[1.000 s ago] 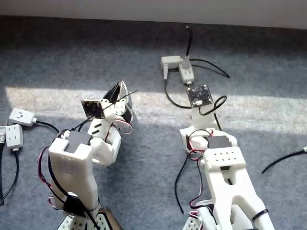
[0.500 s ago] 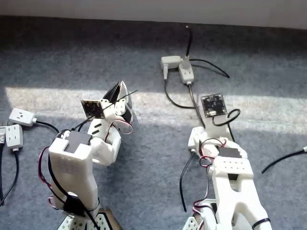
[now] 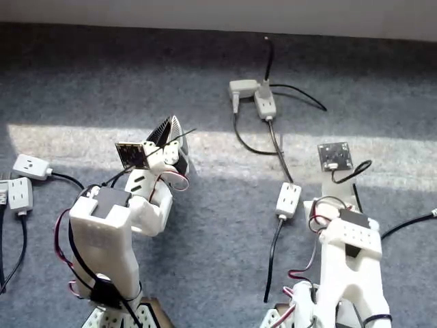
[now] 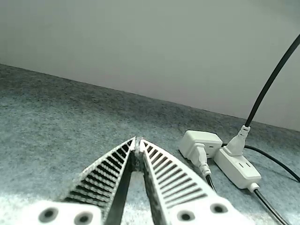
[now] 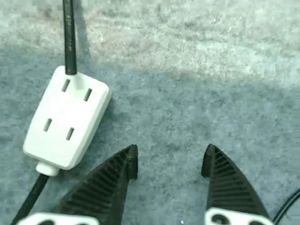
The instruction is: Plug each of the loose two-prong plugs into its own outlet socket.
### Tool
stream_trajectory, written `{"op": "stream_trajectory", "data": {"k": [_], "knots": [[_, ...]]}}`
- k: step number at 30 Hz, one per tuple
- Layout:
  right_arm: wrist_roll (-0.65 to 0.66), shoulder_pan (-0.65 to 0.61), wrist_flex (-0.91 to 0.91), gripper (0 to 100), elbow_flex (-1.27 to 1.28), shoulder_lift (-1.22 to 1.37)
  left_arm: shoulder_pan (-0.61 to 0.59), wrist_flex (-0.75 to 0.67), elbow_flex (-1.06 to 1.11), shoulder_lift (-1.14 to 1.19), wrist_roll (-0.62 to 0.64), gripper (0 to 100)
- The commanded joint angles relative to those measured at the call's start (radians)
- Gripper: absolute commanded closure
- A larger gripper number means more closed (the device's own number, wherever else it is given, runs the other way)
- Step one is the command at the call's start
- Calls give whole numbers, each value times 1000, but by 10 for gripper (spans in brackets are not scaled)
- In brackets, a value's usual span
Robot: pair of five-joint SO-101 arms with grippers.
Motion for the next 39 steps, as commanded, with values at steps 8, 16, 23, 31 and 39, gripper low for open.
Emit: {"op": "stream_trajectory", "data": {"k": [8, 16, 23, 31, 39], "knots": [[-253, 82, 544, 774, -499, -10, -19, -21, 90, -134, 0, 993], [-506, 45, 291, 774, -254, -2, -51, 172, 231, -389, 2, 993], [-539, 114, -157, 774, 84, -16, -171, 230, 464, -708, 0, 973], [-606, 108, -163, 774, 84, -16, -438, 867, 565, -1101, -52, 730], [-606, 79, -163, 774, 87, -15, -688, 1890, 119, -1376, -316, 730]]}}
